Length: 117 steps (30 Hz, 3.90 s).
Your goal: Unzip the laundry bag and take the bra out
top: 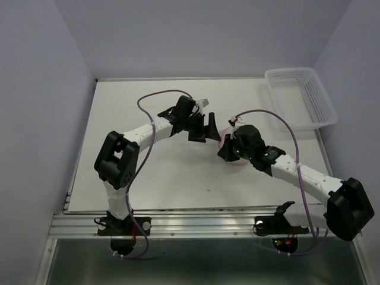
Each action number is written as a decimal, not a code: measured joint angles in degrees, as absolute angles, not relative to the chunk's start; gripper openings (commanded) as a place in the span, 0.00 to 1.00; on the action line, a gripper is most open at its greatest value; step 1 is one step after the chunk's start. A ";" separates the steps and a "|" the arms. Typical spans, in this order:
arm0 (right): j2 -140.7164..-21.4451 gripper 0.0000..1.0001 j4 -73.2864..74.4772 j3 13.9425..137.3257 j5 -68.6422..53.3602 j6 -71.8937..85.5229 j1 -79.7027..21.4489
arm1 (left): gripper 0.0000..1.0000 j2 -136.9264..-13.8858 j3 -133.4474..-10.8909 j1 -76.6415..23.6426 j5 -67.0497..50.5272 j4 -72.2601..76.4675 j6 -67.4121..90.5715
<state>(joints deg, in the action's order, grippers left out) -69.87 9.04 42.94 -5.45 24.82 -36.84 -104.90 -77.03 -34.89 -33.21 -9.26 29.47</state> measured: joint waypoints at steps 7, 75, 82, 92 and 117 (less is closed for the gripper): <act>-69.71 0.01 9.02 42.68 -6.28 24.16 -36.84 | 0.88 -107.90 -77.84 -36.47 -34.70 -7.97 30.68; -68.05 0.01 5.91 37.87 -9.10 17.54 -25.78 | 0.99 -114.69 -92.71 -23.51 -40.77 -16.34 22.31; -67.35 0.01 5.78 37.65 -9.04 22.96 -30.65 | 0.99 -109.78 -85.08 -23.53 -38.63 -14.44 25.41; -66.67 0.01 5.48 37.67 -8.86 28.71 -34.17 | 0.99 -91.55 -62.43 -30.57 -35.92 -2.31 36.60; -66.67 0.01 5.39 37.82 -6.52 28.97 -35.33 | 0.00 -102.04 -63.90 -34.79 -40.60 12.51 49.65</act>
